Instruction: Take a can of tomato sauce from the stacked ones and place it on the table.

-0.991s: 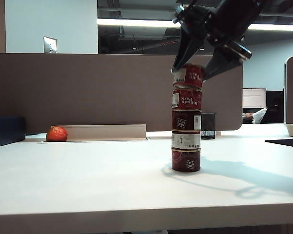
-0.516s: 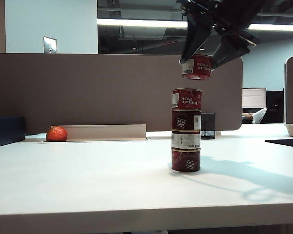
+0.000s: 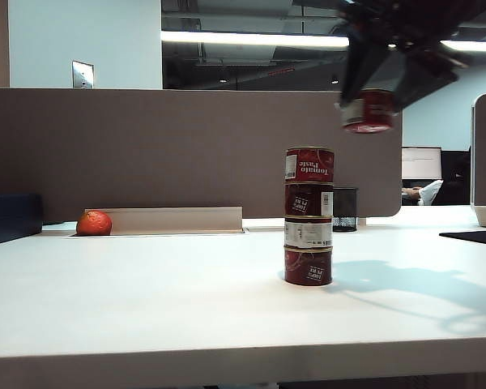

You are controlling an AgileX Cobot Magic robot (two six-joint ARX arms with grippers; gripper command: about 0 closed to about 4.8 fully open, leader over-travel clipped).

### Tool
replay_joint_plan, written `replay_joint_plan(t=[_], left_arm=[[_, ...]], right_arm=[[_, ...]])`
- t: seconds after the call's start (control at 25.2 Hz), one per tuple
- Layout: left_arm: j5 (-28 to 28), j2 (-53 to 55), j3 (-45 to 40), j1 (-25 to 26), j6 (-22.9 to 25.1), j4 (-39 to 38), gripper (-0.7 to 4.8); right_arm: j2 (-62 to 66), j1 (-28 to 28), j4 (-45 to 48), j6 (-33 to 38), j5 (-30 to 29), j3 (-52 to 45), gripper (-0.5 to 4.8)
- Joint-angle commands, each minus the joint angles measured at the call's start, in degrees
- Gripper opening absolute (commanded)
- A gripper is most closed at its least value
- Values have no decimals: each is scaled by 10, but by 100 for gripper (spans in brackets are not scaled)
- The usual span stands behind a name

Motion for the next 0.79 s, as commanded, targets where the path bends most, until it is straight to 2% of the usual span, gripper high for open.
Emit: replay_joint_plan(t=[0.04,0.36,0.52,0.79], left_arm=[[2,0,2,0,-2,7,-6],[2,0,2,0,-2,7,-6],[2,0,2,0,-2,7,-6],[2,0,2,0,-2,7,-6]], right_arm=[[-14,-31,-17,-3,1,3,264],[-18,-56,-23,1,0,2,265],[-18,-56,4,18,0,-12,265],[-18,-55,94,35,1,-99,265]])
